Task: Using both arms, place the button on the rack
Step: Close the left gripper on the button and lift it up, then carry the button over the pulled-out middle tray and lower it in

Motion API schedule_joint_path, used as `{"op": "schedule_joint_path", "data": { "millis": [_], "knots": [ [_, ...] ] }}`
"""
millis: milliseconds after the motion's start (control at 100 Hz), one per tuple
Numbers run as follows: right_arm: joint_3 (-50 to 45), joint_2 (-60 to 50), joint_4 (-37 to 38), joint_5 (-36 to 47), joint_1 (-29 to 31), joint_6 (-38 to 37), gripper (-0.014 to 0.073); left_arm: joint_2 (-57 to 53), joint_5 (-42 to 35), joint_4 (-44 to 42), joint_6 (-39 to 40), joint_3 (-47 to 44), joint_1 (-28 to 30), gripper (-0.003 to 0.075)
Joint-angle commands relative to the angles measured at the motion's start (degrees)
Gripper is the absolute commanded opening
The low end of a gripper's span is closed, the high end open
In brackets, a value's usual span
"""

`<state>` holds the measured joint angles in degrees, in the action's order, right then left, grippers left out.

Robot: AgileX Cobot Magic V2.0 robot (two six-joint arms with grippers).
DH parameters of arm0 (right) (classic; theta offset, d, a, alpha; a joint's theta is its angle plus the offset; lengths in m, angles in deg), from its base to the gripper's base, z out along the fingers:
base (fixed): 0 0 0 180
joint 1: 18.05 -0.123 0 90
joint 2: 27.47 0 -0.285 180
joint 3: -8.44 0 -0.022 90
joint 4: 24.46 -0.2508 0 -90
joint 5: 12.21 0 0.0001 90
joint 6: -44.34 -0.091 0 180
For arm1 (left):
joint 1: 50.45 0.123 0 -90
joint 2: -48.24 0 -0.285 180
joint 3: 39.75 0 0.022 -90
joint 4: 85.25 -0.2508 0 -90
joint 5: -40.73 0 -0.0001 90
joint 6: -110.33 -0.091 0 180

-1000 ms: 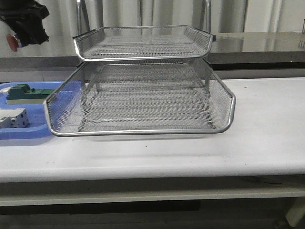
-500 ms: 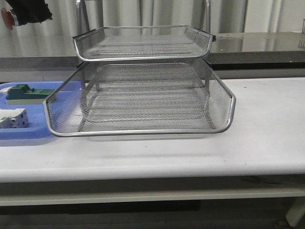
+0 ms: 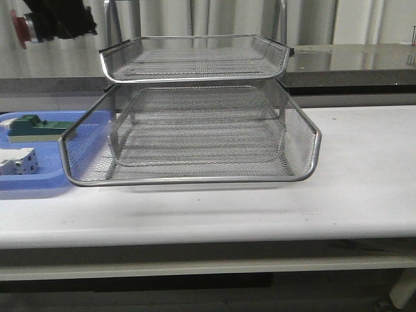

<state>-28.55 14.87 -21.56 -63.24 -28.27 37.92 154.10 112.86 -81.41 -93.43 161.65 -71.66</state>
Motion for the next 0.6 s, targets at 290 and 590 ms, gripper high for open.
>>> {"op": "schedule_joint_path", "data": {
  "millis": [290, 590],
  "knots": [
    [1.49, 0.02, 0.72, 3.44, -0.05, 0.14, -0.0068, 3.18, -10.08, 1.18, -1.13, 0.26, -13.21, 0.0004],
    [1.49, 0.02, 0.72, 3.44, -0.05, 0.14, -0.0068, 9.33, -16.81, 1.18, -4.18, 0.37, -17.0, 0.0004]
  ]
}}
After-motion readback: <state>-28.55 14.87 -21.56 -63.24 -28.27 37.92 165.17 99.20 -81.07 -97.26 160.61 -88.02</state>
